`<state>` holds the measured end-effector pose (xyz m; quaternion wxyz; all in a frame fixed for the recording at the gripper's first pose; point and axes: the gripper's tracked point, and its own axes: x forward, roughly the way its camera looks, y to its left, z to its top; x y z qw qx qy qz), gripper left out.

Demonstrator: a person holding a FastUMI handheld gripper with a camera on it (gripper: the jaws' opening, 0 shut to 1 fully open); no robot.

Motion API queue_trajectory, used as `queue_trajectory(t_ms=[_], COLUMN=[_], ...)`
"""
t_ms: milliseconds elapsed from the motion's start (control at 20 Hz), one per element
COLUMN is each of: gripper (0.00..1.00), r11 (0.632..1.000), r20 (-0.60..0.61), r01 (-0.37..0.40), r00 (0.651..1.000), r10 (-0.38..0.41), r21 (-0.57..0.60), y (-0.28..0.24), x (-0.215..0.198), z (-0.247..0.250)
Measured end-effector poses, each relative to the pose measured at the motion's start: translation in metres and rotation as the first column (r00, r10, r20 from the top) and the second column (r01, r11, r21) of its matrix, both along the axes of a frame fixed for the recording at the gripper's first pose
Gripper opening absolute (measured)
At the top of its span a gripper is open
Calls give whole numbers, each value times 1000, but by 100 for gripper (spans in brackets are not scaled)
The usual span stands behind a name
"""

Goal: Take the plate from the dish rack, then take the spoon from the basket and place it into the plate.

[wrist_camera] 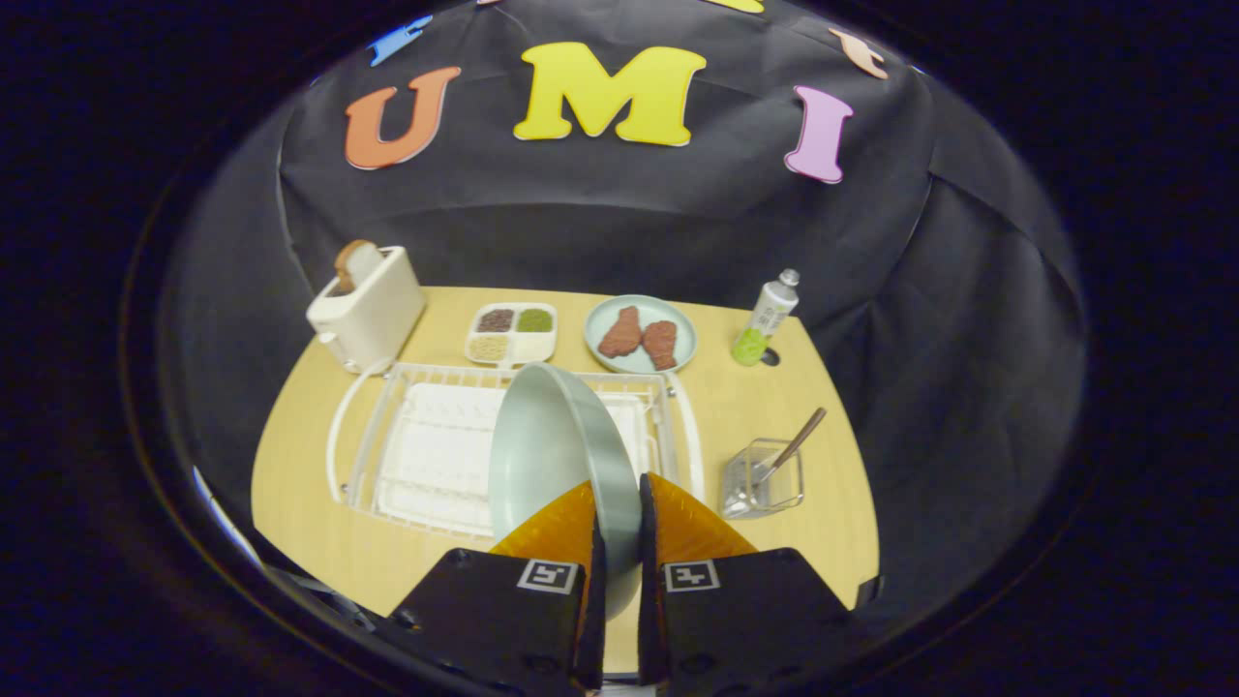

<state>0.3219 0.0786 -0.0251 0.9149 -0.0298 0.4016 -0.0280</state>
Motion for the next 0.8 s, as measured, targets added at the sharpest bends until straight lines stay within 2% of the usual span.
queue_trajectory(t_ms=[100,200,350,600,800], gripper=[19,19,19,19,19], r11=[994,983,975,977,933], r20=[-11,-2,-7,-37,-52], r01=[-65,-97,-79,-42,-14], r00=[998,995,997,998,998], r10=[66,98,82,51,36], r21=[83,153,208,210,360], y=[7,9,-3,-41,-53], x=[-31,-55,-85,-111,-118], z=[-24,-48,-95,-164,-189])
